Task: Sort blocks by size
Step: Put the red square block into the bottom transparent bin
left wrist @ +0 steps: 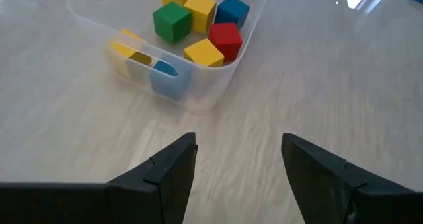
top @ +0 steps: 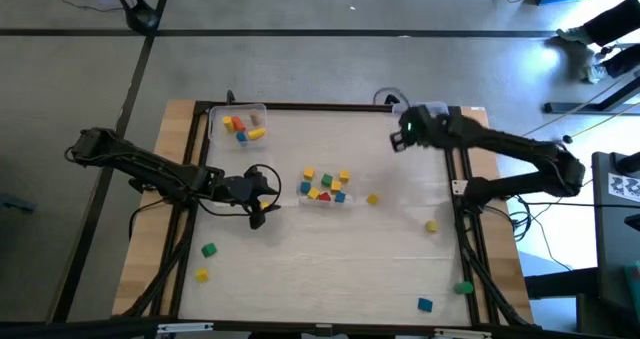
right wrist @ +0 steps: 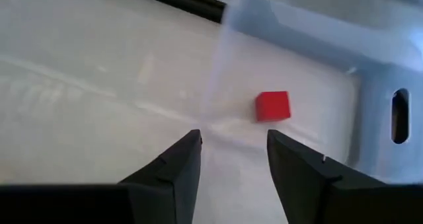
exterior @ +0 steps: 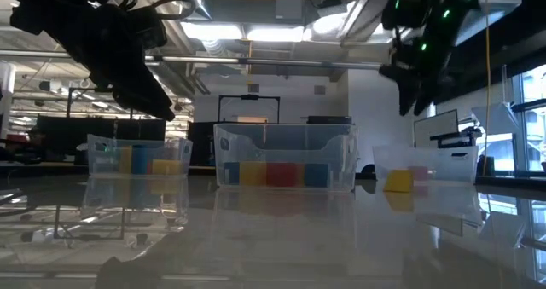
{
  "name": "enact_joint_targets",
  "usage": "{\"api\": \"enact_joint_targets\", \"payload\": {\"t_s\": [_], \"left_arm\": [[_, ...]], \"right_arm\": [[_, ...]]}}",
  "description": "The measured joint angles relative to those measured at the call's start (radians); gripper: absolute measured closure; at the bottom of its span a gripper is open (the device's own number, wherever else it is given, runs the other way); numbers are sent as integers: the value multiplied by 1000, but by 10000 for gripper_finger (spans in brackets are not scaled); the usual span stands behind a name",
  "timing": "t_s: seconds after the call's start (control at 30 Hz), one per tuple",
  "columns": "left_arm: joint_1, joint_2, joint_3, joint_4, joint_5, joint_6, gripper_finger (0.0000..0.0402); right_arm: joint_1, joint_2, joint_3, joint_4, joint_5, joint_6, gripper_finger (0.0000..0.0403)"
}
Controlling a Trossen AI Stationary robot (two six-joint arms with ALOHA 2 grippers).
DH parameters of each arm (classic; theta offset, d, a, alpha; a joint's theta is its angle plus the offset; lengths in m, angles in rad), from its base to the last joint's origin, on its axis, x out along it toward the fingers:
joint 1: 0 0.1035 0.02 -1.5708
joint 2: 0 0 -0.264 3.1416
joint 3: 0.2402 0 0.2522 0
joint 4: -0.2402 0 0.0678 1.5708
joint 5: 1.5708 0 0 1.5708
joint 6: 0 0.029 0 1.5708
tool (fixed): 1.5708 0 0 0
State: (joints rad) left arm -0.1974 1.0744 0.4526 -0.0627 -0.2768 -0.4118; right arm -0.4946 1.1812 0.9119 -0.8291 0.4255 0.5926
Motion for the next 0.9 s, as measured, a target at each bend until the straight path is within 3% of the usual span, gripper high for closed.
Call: {"api": "enact_joint_targets", "payload": {"t_s": [0.17, 0.3, 0.63, 0.9], "left_arm": [[0, 0, 0, 0, 0, 0, 192], [0, 0, 0, 0, 0, 1, 192], [0, 0, 0, -1, 0, 47, 192], [0, 0, 0, -11, 0, 71, 192]], "right_arm": [[-229, 85, -6, 39, -106, -103, 228], [-316, 163, -6, 57, -138, -145, 212], [-353, 355, -6, 148, -150, -183, 198], [-352, 423, -1, 209, -177, -180, 198]]}}
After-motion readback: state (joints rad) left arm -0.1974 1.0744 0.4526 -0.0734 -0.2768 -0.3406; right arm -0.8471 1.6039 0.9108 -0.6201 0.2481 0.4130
